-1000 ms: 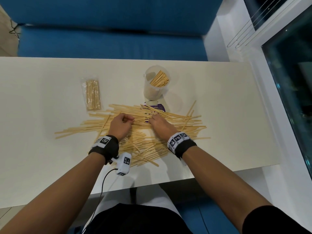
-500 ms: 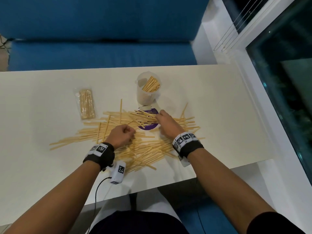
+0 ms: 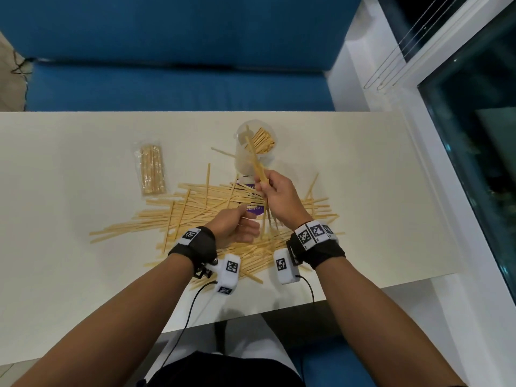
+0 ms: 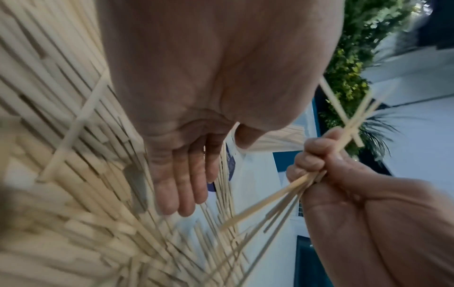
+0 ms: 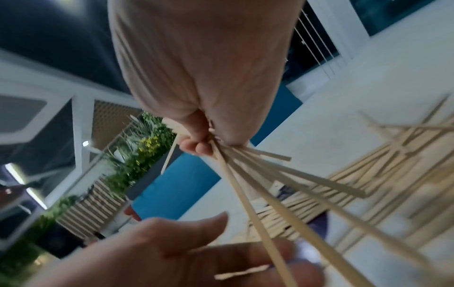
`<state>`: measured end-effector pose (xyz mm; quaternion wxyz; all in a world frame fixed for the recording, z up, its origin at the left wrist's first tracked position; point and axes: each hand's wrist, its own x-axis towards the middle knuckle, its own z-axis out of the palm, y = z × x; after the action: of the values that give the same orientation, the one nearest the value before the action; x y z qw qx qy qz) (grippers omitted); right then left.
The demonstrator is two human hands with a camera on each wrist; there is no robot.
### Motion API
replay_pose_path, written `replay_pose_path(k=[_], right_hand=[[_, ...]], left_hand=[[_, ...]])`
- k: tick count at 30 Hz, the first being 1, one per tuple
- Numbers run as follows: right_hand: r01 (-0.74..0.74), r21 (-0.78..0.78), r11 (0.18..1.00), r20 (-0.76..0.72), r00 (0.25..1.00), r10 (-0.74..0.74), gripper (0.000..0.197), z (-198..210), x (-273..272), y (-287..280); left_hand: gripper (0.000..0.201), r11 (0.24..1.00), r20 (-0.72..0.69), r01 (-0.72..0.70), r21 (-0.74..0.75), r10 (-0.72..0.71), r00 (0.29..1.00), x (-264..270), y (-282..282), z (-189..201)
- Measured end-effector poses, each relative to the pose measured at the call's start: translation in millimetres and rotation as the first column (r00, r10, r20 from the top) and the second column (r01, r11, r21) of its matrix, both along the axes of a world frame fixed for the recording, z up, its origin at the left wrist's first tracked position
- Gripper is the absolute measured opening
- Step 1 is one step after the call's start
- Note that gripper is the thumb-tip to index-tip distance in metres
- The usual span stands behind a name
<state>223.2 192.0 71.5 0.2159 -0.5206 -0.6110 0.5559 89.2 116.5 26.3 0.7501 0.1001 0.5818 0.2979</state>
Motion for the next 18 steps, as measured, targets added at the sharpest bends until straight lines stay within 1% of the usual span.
replay_pose_path(k=[2, 4, 6, 7, 9, 11, 15, 17, 18], right_hand=[[0.067, -0.009, 0.998, -0.089, 0.994, -0.068, 0.026, 9, -10, -1], [0.103, 0.012, 0.995, -0.138, 0.985, -0.100, 0.025, 14, -19, -2], [0.121, 0.028, 0.992, -0.166, 0.979, -0.114, 0.023, 17, -26, -3], [0.127, 0.034, 0.991, -0.168, 0.979, -0.119, 0.022, 16, -29, -4], [0.138, 0.034, 0.990, -0.167, 0.977, -0.131, 0.022, 15, -33, -6], [0.153, 0.018, 0.988, -0.173, 0.974, -0.147, 0.023, 13, -35, -7], [0.162, 0.006, 0.987, -0.172, 0.972, -0.158, 0.023, 7, -35, -6], [0.151, -0.007, 0.988, -0.143, 0.978, -0.151, 0.023, 1, -33, -8], [0.139, -0.017, 0.990, -0.119, 0.983, -0.140, 0.023, -3, -32, -9]], left_hand=[[0.064, 0.999, 0.153, -0.006, -0.051, 0.013, 0.988, -1, 2, 1], [0.075, 0.996, 0.302, 0.026, -0.089, 0.002, 0.953, -5, 3, 1], [0.081, 0.993, 0.406, 0.042, -0.113, 0.007, 0.914, -8, 5, 1], [0.081, 0.992, 0.437, 0.044, -0.115, 0.011, 0.900, -10, 6, 2], [0.076, 0.992, 0.455, 0.051, -0.114, 0.006, 0.890, -12, 8, 5], [0.068, 0.993, 0.439, 0.053, -0.102, -0.003, 0.898, -12, 7, 8], [0.054, 0.998, 0.344, 0.057, -0.028, -0.044, 0.938, -14, 0, 6], [0.045, 0.996, 0.310, 0.086, -0.030, -0.072, 0.948, -15, -4, 4], [0.040, 0.995, 0.268, 0.088, -0.044, -0.073, 0.961, -16, -6, 5]])
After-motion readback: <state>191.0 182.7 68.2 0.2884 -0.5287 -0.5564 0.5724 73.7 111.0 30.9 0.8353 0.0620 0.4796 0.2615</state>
